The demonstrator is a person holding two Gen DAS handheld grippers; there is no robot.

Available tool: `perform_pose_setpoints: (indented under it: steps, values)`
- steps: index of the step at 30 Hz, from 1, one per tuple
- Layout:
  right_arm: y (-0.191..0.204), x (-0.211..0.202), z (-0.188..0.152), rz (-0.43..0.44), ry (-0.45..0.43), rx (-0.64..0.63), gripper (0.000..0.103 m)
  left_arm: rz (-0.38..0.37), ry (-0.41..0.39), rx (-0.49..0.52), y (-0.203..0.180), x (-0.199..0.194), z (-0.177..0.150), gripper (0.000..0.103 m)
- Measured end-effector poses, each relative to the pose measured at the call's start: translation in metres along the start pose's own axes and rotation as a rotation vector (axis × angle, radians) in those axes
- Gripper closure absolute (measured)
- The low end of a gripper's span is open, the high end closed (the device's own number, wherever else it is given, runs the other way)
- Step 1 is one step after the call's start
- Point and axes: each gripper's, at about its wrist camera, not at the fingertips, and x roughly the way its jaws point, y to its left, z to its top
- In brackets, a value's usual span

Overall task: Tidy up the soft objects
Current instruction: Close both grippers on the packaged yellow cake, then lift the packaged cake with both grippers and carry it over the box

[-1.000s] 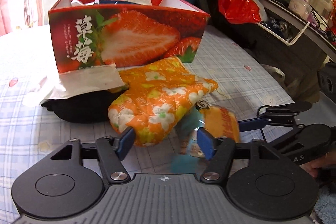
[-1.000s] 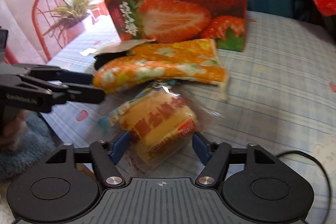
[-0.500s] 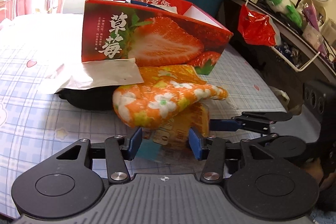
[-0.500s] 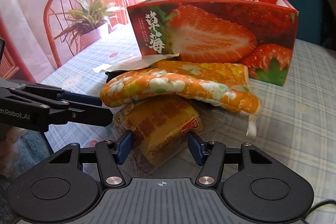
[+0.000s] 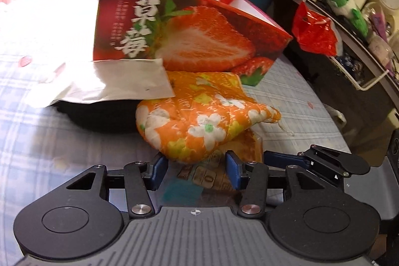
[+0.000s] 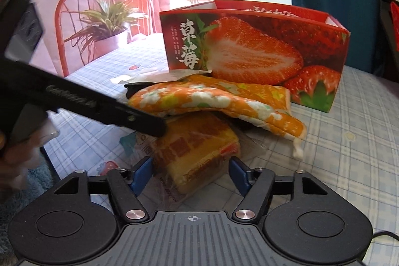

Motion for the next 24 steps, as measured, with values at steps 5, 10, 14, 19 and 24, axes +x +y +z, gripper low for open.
perform_pose_setpoints:
  steps: [5,10,14,19,24]
  values:
    - [0.000,0.005,0.000,-0.020,0.022,-0.004,0.033,-0.061,0.007,-0.015,0.006,0.010,0.004,0.052]
    - [-0.004,0.008,-0.001,-0.037,0.041,0.005,0.033,-0.089,0.004,-0.051,0.002,0.016,0.002,0.055]
    - [-0.005,0.010,0.000,-0.026,0.055,0.018,0.036,-0.096,0.002,-0.026,-0.007,0.018,-0.001,0.056]
    - [-0.005,0.006,0.001,-0.014,0.038,0.011,0.045,-0.094,0.001,-0.005,-0.014,0.015,-0.004,0.057]
    - [-0.001,0.003,0.002,-0.012,0.020,-0.007,0.046,-0.087,-0.010,0.010,-0.016,0.010,-0.006,0.057]
